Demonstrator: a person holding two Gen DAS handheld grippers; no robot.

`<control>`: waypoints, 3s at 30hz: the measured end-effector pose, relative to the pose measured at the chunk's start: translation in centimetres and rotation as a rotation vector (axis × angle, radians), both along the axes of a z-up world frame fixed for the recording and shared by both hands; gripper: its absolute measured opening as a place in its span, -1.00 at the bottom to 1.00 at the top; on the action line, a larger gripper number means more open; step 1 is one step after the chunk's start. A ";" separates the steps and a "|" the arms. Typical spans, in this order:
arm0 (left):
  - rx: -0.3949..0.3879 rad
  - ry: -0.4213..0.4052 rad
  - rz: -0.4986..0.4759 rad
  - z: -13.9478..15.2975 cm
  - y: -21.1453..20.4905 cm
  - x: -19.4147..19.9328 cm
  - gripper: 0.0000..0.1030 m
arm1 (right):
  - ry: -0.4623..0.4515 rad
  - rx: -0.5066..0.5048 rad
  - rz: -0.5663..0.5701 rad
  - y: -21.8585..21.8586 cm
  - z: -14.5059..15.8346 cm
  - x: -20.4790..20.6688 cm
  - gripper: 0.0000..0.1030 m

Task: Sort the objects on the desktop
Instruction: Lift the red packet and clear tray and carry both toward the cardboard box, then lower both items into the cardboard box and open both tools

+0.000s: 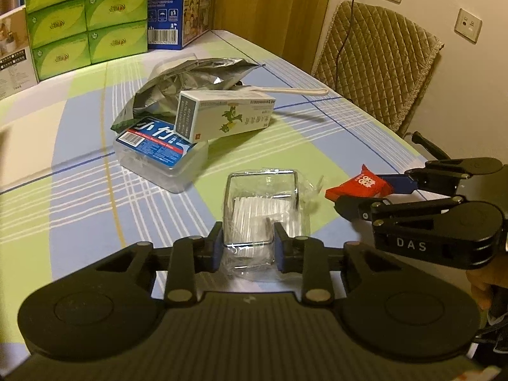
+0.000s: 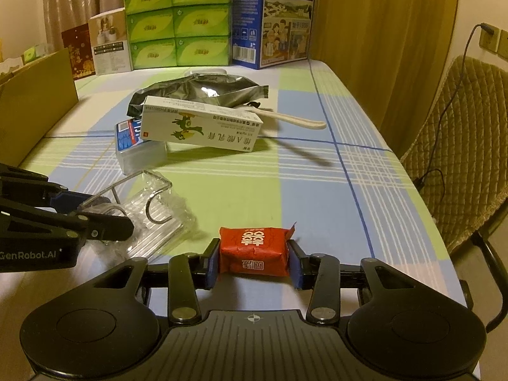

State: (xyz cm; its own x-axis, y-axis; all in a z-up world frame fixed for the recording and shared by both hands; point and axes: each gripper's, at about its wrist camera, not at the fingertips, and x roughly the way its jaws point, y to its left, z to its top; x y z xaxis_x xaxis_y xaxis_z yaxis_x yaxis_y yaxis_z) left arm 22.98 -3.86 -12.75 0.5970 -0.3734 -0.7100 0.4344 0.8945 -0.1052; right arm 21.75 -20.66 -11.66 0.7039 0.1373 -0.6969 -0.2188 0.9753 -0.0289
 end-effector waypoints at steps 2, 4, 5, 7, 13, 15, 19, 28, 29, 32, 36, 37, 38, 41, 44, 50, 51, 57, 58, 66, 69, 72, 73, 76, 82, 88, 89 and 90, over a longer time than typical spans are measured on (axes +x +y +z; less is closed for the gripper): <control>0.002 0.000 0.006 0.1 0.0 -0.2 -0.50 | -0.008 0.004 0.000 0.0 0.2 -0.1 -0.23; 0.004 -0.001 0.011 0.3 0.1 -0.4 -0.50 | -0.015 0.006 0.004 0.1 0.4 -0.2 -0.23; 0.004 -0.002 0.013 0.4 0.2 -0.5 -0.50 | -0.020 0.006 0.005 0.2 0.5 -0.3 -0.23; 0.003 -0.001 0.018 0.6 0.3 -0.8 -0.50 | -0.031 0.009 0.009 0.2 0.7 -0.5 -0.23; -0.010 -0.013 0.032 1.7 0.8 -1.3 -0.50 | -0.036 0.025 0.011 0.5 1.1 -1.2 -0.24; -0.014 -0.019 0.040 2.3 1.1 -1.5 -0.50 | -0.042 0.029 0.013 0.7 1.3 -1.6 -0.24; -0.013 -0.028 0.048 3.1 1.4 -2.1 -0.50 | -0.045 0.045 -0.001 0.9 1.9 -2.4 -0.24; -0.015 -0.045 0.107 5.4 2.8 -5.3 -0.50 | -0.075 0.074 0.012 2.3 5.0 -4.9 -0.24; -0.018 -0.045 0.117 5.7 3.1 -5.6 -0.50 | -0.080 0.078 0.015 2.5 5.5 -5.2 -0.24; -0.024 -0.055 0.145 6.8 3.9 -6.8 -0.50 | -0.096 0.087 0.035 3.3 6.8 -6.0 -0.24; -0.022 -0.078 0.177 8.6 5.1 -8.3 -0.50 | -0.120 0.101 0.065 4.6 8.5 -7.1 -0.24; -0.019 -0.087 0.186 9.2 5.4 -8.8 -0.50 | -0.127 0.104 0.075 5.0 9.0 -7.4 -0.24; -0.018 -0.094 0.192 9.6 5.7 -9.1 -0.50 | -0.133 0.107 0.083 5.2 9.3 -7.6 -0.24; -0.012 -0.115 0.214 11.1 6.8 -10.4 -0.50 | -0.150 0.118 0.109 6.3 10.5 -8.4 -0.24; -0.009 -0.135 0.240 12.4 8.0 -11.6 -0.50 | -0.162 0.127 0.136 7.5 11.4 -9.1 -0.24; -0.012 -0.159 0.300 14.3 10.8 -13.6 -0.50 | -0.178 0.144 0.199 10.3 12.8 -10.1 -0.24; -0.013 -0.163 0.310 14.6 11.3 -13.9 -0.50 | -0.180 0.148 0.209 10.6 12.9 -10.2 -0.24; -0.007 -0.181 0.362 16.0 14.1 -15.2 -0.50 | -0.189 0.160 0.257 13.0 13.6 -10.8 -0.24; -0.006 -0.184 0.368 16.1 14.5 -15.3 -0.50 | -0.191 0.160 0.264 13.3 13.7 -10.9 -0.24; -0.005 -0.207 0.442 17.9 18.9 -16.4 -0.50 | -0.205 0.172 0.335 17.0 15.2 -11.1 -0.24; 0.008 -0.207 0.475 18.6 21.1 -16.4 -0.50 | -0.210 0.179 0.370 19.2 15.8 -10.8 -0.24; 0.015 -0.207 0.501 19.2 23.1 -16.2 -0.50 | -0.207 0.185 0.401 21.4 16.2 -10.2 -0.24; 0.018 -0.207 0.512 19.4 24.0 -16.1 -0.50 | -0.205 0.185 0.410 22.1 16.2 -9.9 -0.24; 0.024 -0.206 0.542 19.6 26.3 -15.6 -0.50 | -0.200 0.186 0.438 24.2 16.5 -9.1 -0.24; 0.028 -0.194 0.579 19.4 29.5 -13.8 -0.50 | -0.182 0.183 0.480 27.7 16.1 -7.3 -0.24; 0.037 -0.183 0.586 18.8 31.1 -11.6 -0.50 | -0.161 0.182 0.503 30.2 15.1 -5.2 -0.24; 0.035 -0.180 0.587 18.6 31.4 -11.3 -0.50 | -0.157 0.183 0.506 30.6 15.0 -4.9 -0.24; 0.034 -0.179 0.587 18.5 31.5 -11.0 -0.50 | -0.154 0.183 0.508 30.9 14.8 -4.8 -0.24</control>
